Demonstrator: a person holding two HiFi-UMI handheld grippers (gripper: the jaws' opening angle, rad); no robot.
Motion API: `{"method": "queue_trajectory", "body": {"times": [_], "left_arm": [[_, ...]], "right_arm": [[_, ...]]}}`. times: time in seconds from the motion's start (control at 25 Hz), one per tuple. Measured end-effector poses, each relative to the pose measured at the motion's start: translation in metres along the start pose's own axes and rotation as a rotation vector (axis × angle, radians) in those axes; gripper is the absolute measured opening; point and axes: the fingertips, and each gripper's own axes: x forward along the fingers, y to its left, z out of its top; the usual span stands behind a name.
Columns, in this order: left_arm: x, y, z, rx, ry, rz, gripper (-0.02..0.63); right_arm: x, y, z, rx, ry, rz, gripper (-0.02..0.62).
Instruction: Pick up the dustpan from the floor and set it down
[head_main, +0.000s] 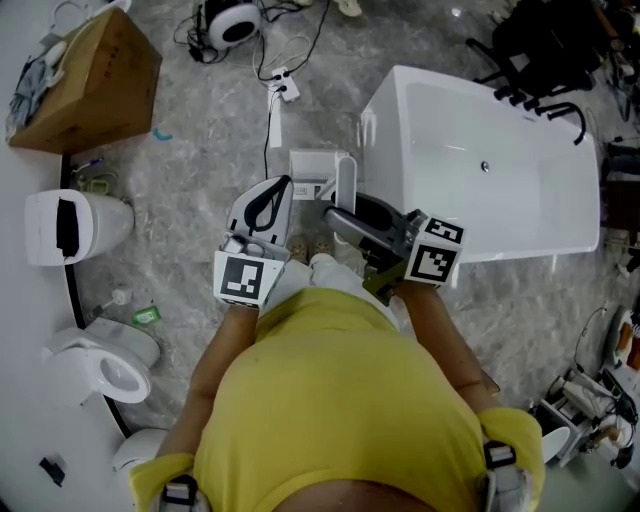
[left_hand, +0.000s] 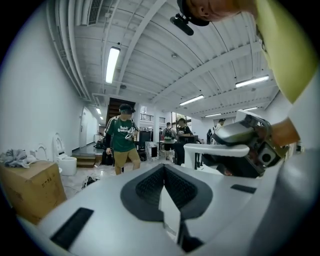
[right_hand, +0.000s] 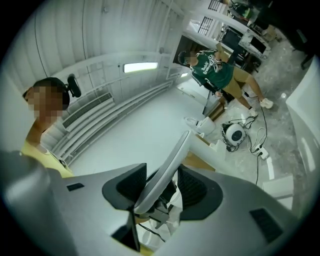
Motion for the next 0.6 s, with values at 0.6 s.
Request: {"method": "queue_trajectory", "body": {"times": [0.6], "left_arm": [[-0.0014,0.0003,0.0106,-0.027,-0.017,-0.002,0.0]], "right_arm": [[0.0043,0.0087,0.0045,0.012,0.003,0.022,0.199]]}}
